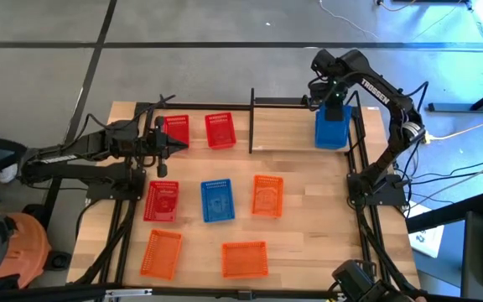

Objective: Stack baskets on shelf by color
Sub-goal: Stack the right blue basket on top of the blue basket on the shelf, then stack the blue basket on top of the stacked blue basket on the shelf

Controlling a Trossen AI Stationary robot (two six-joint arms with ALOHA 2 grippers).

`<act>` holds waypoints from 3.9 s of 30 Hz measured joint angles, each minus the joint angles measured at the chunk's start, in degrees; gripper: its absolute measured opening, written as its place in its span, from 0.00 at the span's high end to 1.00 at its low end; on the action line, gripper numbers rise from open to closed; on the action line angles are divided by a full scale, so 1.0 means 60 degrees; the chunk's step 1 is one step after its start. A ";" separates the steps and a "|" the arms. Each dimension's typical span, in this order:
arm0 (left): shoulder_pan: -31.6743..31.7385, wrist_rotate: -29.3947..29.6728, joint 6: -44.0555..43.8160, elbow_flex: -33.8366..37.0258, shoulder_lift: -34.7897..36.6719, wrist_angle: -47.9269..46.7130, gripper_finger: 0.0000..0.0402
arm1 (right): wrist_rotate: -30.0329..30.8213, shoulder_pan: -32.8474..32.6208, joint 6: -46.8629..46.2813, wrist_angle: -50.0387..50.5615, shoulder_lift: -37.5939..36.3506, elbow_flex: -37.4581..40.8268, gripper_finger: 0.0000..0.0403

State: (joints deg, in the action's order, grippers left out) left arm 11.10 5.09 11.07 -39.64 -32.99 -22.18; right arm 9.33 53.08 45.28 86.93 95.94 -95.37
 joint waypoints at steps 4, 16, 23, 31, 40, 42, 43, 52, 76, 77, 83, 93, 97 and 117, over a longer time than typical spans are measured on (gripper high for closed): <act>-0.0001 0.0002 0.0000 0.0000 0.0000 -0.0001 1.00 | -0.0012 0.0000 0.0007 -0.0050 -0.0022 0.0003 0.98; 0.0002 0.0002 -0.0005 0.0000 0.0001 0.0000 1.00 | -0.0702 0.0126 0.0076 0.0157 -0.0022 0.0000 0.99; 0.0001 0.0002 -0.0011 0.0000 0.0004 0.0000 1.00 | -0.0828 0.0317 0.0037 0.0048 -0.0022 0.0000 0.92; 0.0001 0.0002 -0.0035 0.0000 0.0000 0.0001 1.00 | -0.0682 0.0324 0.0004 0.0147 -0.0022 0.0000 0.91; 0.0002 0.0002 -0.0005 0.0000 0.0000 0.0002 1.00 | -0.0485 0.0324 0.0008 0.0150 -0.0022 0.0000 0.96; -0.0001 0.0018 -0.0001 0.0000 0.0003 0.0002 1.00 | -0.0482 0.0324 0.0015 0.0161 -0.0022 0.0000 0.98; 0.0001 0.0041 0.0000 0.0000 0.0000 0.0000 1.00 | -0.0482 0.0324 0.0015 0.0161 -0.0022 0.0000 0.98; 0.0000 0.0054 -0.0004 0.0000 0.0002 0.0002 1.00 | -0.0166 0.0324 0.0066 0.0557 -0.0022 -0.0129 0.99; -0.0001 0.0039 0.0004 0.0000 0.0004 0.0504 1.00 | 0.0516 0.0565 -0.0018 0.0516 -0.0022 0.0525 0.96; 0.0002 0.0040 0.0004 0.0000 0.0004 0.0501 1.00 | 0.0516 0.0562 -0.0018 0.0514 -0.0022 0.0532 0.95; 0.0002 0.0041 0.0007 0.0000 0.0004 0.0497 1.00 | 0.0518 0.0565 -0.0034 0.0470 -0.0022 0.0532 0.90; 0.0001 0.0039 0.0007 0.0000 0.0004 0.0494 1.00 | 0.0521 0.0565 -0.0259 0.0078 -0.0066 0.0532 0.82; -0.0001 0.0084 0.0011 0.0000 0.0004 0.0490 1.00 | 0.0925 0.0521 -0.0505 -0.0151 -0.0404 0.0289 0.82; 0.0002 0.0189 -0.1226 0.0000 0.0004 0.0483 1.00 | -0.3525 -0.3271 -0.6036 0.0399 -0.4500 -0.2115 1.00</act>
State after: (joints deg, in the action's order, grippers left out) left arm 11.11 6.23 3.72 -39.64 -32.97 -19.29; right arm -11.83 33.45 9.06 89.33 68.94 -108.06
